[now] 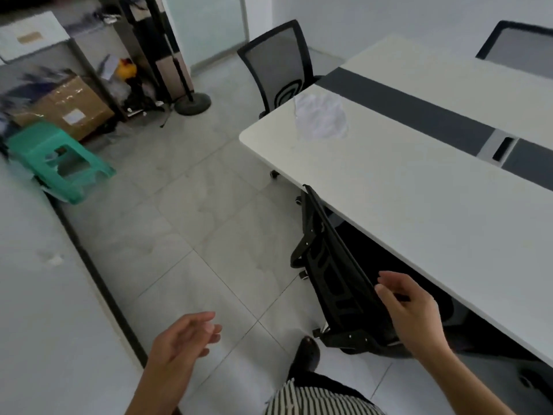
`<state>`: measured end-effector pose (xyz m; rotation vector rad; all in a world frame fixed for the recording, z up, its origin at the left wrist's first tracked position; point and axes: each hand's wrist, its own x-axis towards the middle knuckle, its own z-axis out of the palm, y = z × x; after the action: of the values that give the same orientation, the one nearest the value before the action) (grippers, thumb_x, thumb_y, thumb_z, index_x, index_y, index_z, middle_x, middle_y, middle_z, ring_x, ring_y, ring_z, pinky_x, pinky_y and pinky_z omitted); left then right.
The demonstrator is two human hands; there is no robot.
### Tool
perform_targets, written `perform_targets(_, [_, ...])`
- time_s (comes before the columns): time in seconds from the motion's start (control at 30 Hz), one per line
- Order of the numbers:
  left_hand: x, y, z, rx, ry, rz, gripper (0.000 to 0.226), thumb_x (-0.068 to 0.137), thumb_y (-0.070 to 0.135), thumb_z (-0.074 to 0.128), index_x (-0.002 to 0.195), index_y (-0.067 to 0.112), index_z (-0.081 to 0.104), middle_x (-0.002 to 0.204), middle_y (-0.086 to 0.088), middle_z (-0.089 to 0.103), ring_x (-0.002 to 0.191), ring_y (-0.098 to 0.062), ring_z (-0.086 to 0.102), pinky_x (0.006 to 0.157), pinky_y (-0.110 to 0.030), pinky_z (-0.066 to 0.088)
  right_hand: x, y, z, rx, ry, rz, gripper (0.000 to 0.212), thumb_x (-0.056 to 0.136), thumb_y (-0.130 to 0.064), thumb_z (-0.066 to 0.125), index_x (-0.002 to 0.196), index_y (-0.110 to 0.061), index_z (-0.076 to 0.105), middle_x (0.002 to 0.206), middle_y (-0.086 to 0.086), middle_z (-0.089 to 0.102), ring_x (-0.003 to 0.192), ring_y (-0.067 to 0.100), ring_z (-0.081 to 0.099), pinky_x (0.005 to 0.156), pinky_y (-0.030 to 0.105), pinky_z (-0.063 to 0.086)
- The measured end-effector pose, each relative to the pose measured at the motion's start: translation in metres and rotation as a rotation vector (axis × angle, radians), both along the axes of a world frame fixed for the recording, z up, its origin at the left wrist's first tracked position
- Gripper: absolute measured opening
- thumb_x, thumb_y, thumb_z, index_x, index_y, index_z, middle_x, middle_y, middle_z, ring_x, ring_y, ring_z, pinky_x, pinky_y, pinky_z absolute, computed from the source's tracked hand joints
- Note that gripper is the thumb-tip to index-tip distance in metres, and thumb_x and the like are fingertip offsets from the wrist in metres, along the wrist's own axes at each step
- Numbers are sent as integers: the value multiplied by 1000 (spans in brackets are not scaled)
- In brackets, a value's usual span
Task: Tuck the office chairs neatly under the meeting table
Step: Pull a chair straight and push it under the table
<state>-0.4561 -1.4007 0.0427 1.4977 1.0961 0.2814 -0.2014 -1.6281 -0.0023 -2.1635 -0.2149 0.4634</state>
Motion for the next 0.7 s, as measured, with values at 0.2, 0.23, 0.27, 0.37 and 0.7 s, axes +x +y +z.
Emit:
perform_targets(0.2, [49,68,7,47,16,-137,16,87,4,58,94,13,69,86,-5,76,79,-18,71,75,-36,52,45,90,-33,-489,97,224,67,88,-57,48,143,-22,33,132,5,57,118,26,56,91,39,46])
perform_targets(0.23, [56,77,6,44,11,-164,16,87,3,58,94,13,69,86,-6,76,79,-19,71,76,-37,51,45,98,-38,-540,121,252,62,88,-59,46,137,-22,39,120,4,63,107,25,61,82,36,49])
perform_targets(0.27, [63,86,6,37,7,-204,16,87,3,58,93,13,69,85,-6,76,79,-19,71,76,-38,51,43,103,-42,-566,115,266,54,89,-59,44,128,-22,47,105,2,66,94,24,64,73,34,49])
perform_targets(0.37, [81,111,-4,14,22,-352,14,86,5,60,93,14,69,86,-5,76,80,-19,71,74,-31,52,29,102,-45,-591,-13,259,41,94,-56,36,105,-22,54,84,-1,65,78,22,64,63,33,46])
perform_targets(0.7, [162,158,-36,269,53,-1020,13,84,32,64,97,29,65,96,10,67,93,-4,62,79,-18,48,-47,61,-48,-788,-137,8,43,91,-63,33,111,-32,55,97,-10,68,90,17,65,67,33,46])
